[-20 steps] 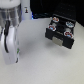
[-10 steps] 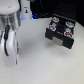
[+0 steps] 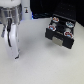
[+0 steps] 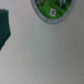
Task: Open the kcup holder, insert the kcup into the holder, and close the kcup holder
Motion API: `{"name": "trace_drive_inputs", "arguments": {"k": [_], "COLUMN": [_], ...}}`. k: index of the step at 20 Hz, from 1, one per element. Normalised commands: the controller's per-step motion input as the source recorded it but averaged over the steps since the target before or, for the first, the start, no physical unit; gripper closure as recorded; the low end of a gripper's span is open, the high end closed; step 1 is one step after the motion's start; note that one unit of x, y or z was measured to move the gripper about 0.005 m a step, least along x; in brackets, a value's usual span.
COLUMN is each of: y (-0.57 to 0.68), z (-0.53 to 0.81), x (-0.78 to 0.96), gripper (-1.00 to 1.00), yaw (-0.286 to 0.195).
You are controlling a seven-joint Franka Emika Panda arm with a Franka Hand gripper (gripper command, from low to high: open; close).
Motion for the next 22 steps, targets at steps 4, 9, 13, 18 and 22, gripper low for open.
{"name": "trace_drive_inputs", "arguments": {"k": [4, 9, 13, 18, 22], "y": [-0.1, -0.11, -0.25, -0.16, -0.03], "z": [-0.28, -0.27, -0.29, -0.17, 0.04], "x": [0.03, -0.01, -0.11, -0.07, 0.0], "gripper": [-1.0, -1.0, -1.0, -1.0, 1.0], "yaw": [-0.236, -0.217, -0.207, -0.172, -0.057]}}
